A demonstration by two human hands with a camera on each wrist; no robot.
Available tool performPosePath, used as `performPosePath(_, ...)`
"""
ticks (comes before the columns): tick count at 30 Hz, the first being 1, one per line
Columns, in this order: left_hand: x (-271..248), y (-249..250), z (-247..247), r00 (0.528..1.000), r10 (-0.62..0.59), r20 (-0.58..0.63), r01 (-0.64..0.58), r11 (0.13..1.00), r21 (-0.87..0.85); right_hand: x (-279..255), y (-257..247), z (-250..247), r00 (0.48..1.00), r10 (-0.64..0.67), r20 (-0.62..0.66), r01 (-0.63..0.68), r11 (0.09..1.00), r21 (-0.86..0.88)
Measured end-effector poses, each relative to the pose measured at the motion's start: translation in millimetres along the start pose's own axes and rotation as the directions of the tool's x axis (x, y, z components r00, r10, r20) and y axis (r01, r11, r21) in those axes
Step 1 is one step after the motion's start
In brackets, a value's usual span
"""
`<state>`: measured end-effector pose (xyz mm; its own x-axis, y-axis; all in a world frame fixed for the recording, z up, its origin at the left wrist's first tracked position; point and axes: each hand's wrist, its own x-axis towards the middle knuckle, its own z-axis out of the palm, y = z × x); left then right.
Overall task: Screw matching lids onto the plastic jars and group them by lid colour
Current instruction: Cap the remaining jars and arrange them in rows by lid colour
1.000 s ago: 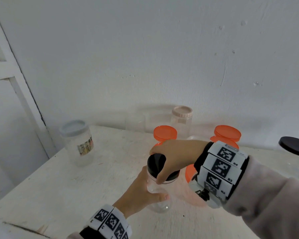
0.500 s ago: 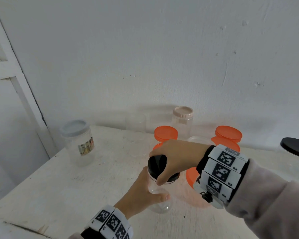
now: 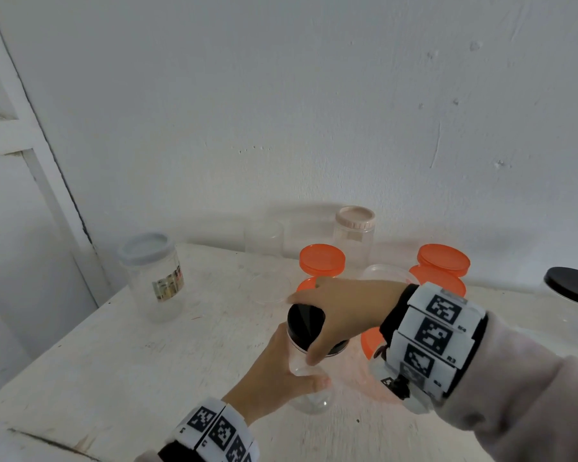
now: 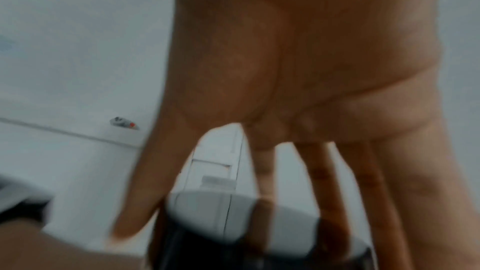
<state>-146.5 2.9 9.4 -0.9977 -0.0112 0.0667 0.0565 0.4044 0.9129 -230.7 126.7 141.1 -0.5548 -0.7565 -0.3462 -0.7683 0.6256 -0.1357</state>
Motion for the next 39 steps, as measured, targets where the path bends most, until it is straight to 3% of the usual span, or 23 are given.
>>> performPosePath(2, 0.5, -1.2, 0.0, 1.000, -0.006, 0.000, 0.006, 1.000, -0.007, 0.1, 2.4, -3.9, 0.999, -0.047, 0.021, 0.048, 0.999, -0.023)
performPosePath(9, 0.0, -1.7, 4.6, 0.998, 0.001, -0.057, 0.000, 1.000, 0.029, 0.8, 5.0, 6.6, 0.986, -0.113, -0.122, 0.106, 0.993, -0.059)
performPosePath(12, -0.7, -0.7, 5.1, 0.997, 0.008, -0.072, -0.005, 0.999, 0.035, -1.1, 1.0, 13.9, 0.969, -0.106, -0.224, 0.090, 0.993, -0.082)
performPosePath(16, -1.6, -1.1, 7.2, 0.996, 0.017, -0.087, -0.016, 1.000, 0.010, -4.0, -4.6, 25.4, 0.940, -0.014, -0.340, -0.032, 0.991, -0.129)
performPosePath(18, -2.3, -1.8, 8.5, 0.996, 0.019, -0.084, -0.018, 1.000, 0.011, -6.0, -4.1, 23.3, 0.950, -0.009, -0.311, -0.035, 0.990, -0.134)
performPosePath(22, -1.2, -2.7, 7.3, 0.998, -0.005, -0.068, 0.006, 1.000, 0.019, -5.0, 3.5, 5.7, 0.997, -0.050, -0.058, 0.049, 0.999, -0.022)
performPosePath(24, 0.0, -2.9, 7.6, 0.998, -0.014, -0.066, 0.015, 1.000, 0.011, -2.1, 5.3, 1.9, 0.995, -0.100, -0.025, 0.099, 0.994, -0.049)
performPosePath(31, -1.6, -4.3, 9.2, 0.996, -0.005, -0.086, 0.008, 0.999, 0.034, -4.7, 4.9, 10.8, 0.975, -0.154, -0.159, 0.131, 0.981, -0.142)
performPosePath(37, -0.8, -6.6, 14.5, 0.993, 0.032, -0.115, -0.026, 0.998, 0.053, -5.7, -5.4, 30.1, 0.927, 0.002, -0.375, -0.072, 0.982, -0.173)
performPosePath(39, -0.8, -7.9, 15.8, 0.993, 0.023, -0.118, -0.016, 0.998, 0.059, -6.1, -5.3, 30.6, 0.929, 0.016, -0.371, -0.083, 0.983, -0.165)
